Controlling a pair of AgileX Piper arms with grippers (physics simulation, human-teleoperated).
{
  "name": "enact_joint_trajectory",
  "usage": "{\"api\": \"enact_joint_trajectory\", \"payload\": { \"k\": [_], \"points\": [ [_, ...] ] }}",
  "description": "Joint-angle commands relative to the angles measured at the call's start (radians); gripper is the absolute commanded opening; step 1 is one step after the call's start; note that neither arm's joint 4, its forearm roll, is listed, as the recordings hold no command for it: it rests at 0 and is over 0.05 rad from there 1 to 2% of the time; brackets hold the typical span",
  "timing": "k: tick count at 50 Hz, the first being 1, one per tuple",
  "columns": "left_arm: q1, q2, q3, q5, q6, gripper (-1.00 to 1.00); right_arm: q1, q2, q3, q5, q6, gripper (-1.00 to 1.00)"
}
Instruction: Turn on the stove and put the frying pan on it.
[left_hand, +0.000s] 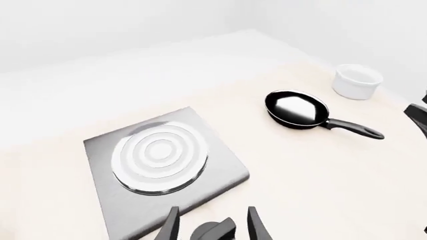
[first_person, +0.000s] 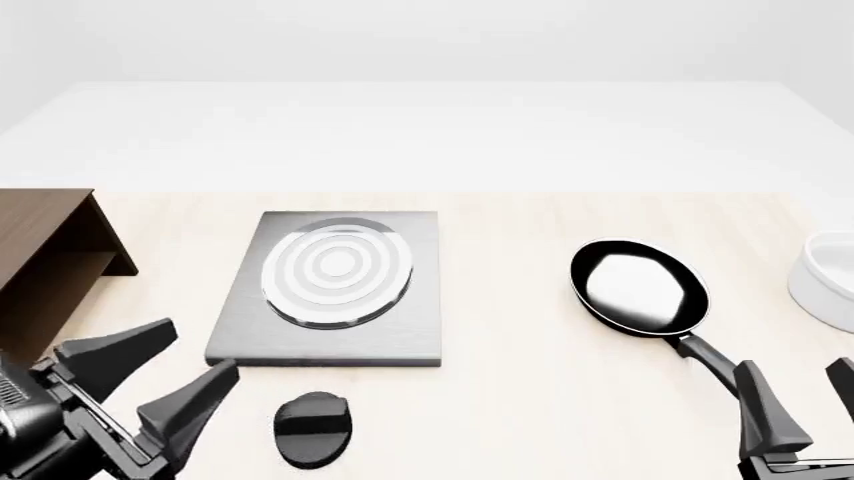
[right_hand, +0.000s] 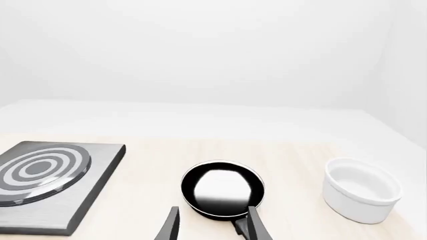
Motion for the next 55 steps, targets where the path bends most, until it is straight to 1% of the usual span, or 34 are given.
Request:
{"api": "enact_joint_trajectory", "payload": {
  "k": [1,3,5,7,8,10,12,13,14,15,17,18,19,20,21,22,26,30,31,33,35,37,39,40,43,44,45,47,48,49,50,51,54,55],
  "points": [
    [0.169,-0.241,0.1,0.048,-0.008,1.0,-0.003,-0.003,0.0,0.003,0.002,1.0],
    [0.211,-0.287,0.126,0.05,0.007,1.0,-0.003,-0.003,0.001,0.002,-0.001,1.0],
    [0.245,-0.334,0.152,0.057,0.0,1.0,-0.004,-0.002,0.001,0.002,-0.002,1.0],
    [0.289,-0.387,0.174,0.071,0.023,1.0,-0.004,-0.002,0.001,0.002,-0.004,1.0],
    [0.319,-0.389,0.182,0.055,0.027,1.0,-0.005,-0.002,0.001,0.002,-0.006,1.0],
    [0.344,-0.389,0.222,0.026,0.006,1.0,-0.005,-0.003,0.001,0.001,-0.008,1.0],
    [0.371,-0.39,0.248,0.011,0.018,1.0,-0.006,-0.003,0.001,0.001,-0.009,1.0],
    [0.378,-0.39,0.262,-0.009,0.009,1.0,-0.007,-0.003,0.001,0.001,-0.009,1.0],
    [0.38,-0.39,0.27,-0.02,0.006,1.0,-0.008,-0.003,0.001,0.001,-0.009,1.0],
    [0.423,-0.391,0.274,-0.042,0.008,1.0,-0.009,-0.003,0.001,0.001,-0.01,1.0],
    [0.44,-0.391,0.289,-0.058,0.0,1.0,-0.011,-0.003,0.002,0.001,-0.012,1.0],
    [0.474,-0.391,0.298,-0.079,-0.001,1.0,-0.013,-0.003,0.002,0.0,-0.013,1.0],
    [0.482,-0.391,0.3,-0.089,-0.013,1.0,-0.013,-0.003,0.002,-0.001,-0.013,1.0],
    [0.482,-0.391,0.3,-0.089,-0.013,1.0,-0.013,-0.003,0.002,-0.001,-0.013,1.0],
    [0.485,-0.391,0.301,-0.097,-0.034,1.0,-0.014,-0.003,0.002,0.0,-0.013,1.0],
    [0.482,-0.391,0.3,-0.097,-0.03,1.0,-0.015,-0.003,0.002,0.0,-0.012,1.0],
    [0.491,-0.391,0.302,-0.1,-0.057,1.0,-0.018,-0.002,0.003,0.004,-0.013,1.0],
    [0.504,-0.391,0.302,-0.109,-0.061,1.0,-0.021,0.007,0.001,0.012,-0.006,1.0],
    [0.502,-0.391,0.302,-0.112,-0.059,1.0,-0.028,0.012,-0.004,0.011,0.005,1.0],
    [0.49,-0.391,0.302,-0.127,-0.057,1.0,-0.037,0.05,-0.029,0.007,0.048,1.0],
    [0.492,-0.391,0.302,-0.128,-0.056,1.0,-0.058,0.074,-0.052,0.006,0.051,1.0],
    [0.507,-0.391,0.302,-0.124,-0.064,1.0,-0.039,0.131,-0.077,-0.013,0.051,1.0],
    [0.509,-0.391,0.302,-0.122,-0.069,1.0,-0.042,0.194,-0.099,-0.045,0.041,1.0],
    [0.511,-0.391,0.302,-0.123,-0.071,1.0,-0.021,0.263,-0.106,-0.076,0.05,1.0],
    [0.524,-0.391,0.302,-0.12,-0.077,1.0,-0.03,0.395,-0.143,-0.116,0.054,1.0],
    [0.524,-0.391,0.302,-0.12,-0.077,1.0,-0.03,0.395,-0.143,-0.116,0.054,1.0],
    [0.527,-0.391,0.302,-0.121,-0.08,1.0,-0.033,0.434,-0.167,-0.112,0.07,1.0],
    [0.528,-0.391,0.302,-0.119,-0.08,1.0,-0.037,0.454,-0.177,-0.111,0.069,1.0],
    [0.53,-0.391,0.302,-0.118,-0.079,1.0,-0.052,0.489,-0.198,-0.102,0.094,1.0],
    [0.53,-0.391,0.302,-0.118,-0.079,1.0,-0.052,0.49,-0.198,-0.102,0.094,1.0],
    [0.533,-0.391,0.302,-0.117,-0.078,1.0,-0.049,0.494,-0.206,-0.094,0.117,1.0],
    [0.533,-0.391,0.302,-0.117,-0.078,1.0,-0.06,0.504,-0.219,-0.08,0.124,1.0],
    [0.532,-0.391,0.302,-0.117,-0.083,1.0,-0.064,0.544,-0.244,-0.061,0.138,1.0],
    [0.53,-0.391,0.302,-0.116,-0.087,1.0,-0.071,0.579,-0.251,-0.063,0.136,1.0]
  ]
}}
